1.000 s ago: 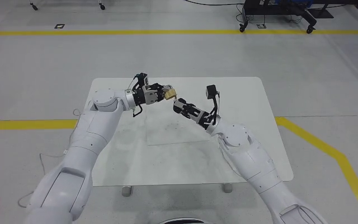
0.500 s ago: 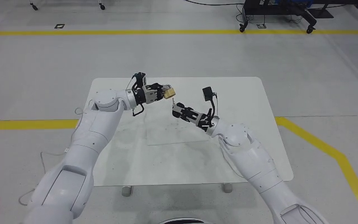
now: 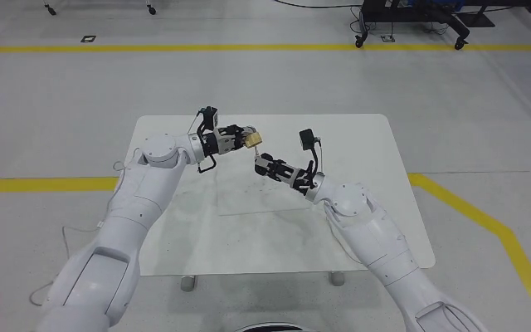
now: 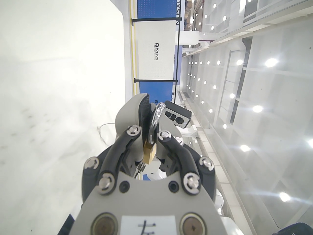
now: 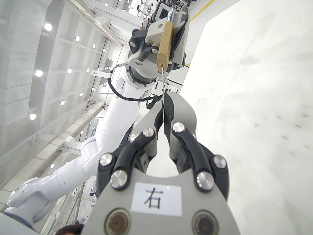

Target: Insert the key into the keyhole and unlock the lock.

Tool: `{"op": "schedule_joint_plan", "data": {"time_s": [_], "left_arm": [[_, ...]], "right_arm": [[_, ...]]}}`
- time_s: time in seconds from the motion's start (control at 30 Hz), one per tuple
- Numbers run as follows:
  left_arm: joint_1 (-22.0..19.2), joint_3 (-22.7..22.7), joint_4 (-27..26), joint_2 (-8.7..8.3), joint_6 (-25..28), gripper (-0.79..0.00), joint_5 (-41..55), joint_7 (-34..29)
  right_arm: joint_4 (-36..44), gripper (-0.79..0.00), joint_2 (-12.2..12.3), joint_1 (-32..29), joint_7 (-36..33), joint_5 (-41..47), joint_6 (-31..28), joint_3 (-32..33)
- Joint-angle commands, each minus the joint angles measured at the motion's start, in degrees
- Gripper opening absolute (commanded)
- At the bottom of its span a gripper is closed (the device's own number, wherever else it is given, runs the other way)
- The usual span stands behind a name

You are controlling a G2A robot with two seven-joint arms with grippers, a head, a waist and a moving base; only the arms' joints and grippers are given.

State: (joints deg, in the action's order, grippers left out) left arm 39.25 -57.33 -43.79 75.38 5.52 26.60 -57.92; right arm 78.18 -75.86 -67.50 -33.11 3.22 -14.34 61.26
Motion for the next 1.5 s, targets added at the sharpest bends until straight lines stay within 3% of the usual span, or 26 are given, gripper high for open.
{"op": "schedule_joint_plan", "data": {"time_s": [0.0, 1.3, 1.33, 1.37, 1.43, 1.47], "left_arm": [[0.11, 0.01, -0.2, 0.0, 0.34, -0.785, -0.39, 0.26], [2.64, -0.03, -5.51, -0.41, 6.7, -0.785, -9.04, 3.33], [2.71, -0.15, -5.58, -0.42, 6.68, -0.785, -8.86, 3.35], [2.78, -0.28, -5.62, -0.44, 6.68, -0.785, -8.67, 3.29], [3.01, -0.63, -5.63, -0.45, 6.72, -0.785, -7.72, 2.91], [3.09, -0.85, -5.54, -0.45, 6.7, -0.785, -7.17, 2.83]], "right_arm": [[-0.02, -0.785, 0.0, 0.01, 0.04, 0.01, -0.01, -0.04], [-0.87, -0.785, -0.38, 0.87, 2.86, 2.39, 1.7, -0.36], [-0.89, -0.702, -0.39, 0.88, 2.95, 2.33, 1.64, -0.41], [-0.93, -0.526, -0.41, 0.9, 3.08, 2.23, 1.64, -0.43], [-0.94, -0.354, -0.44, 0.89, 3.29, 2.29, 1.64, -0.47], [-0.92, -0.206, -0.46, 0.88, 3.39, 2.35, 1.52, -0.48]]}}
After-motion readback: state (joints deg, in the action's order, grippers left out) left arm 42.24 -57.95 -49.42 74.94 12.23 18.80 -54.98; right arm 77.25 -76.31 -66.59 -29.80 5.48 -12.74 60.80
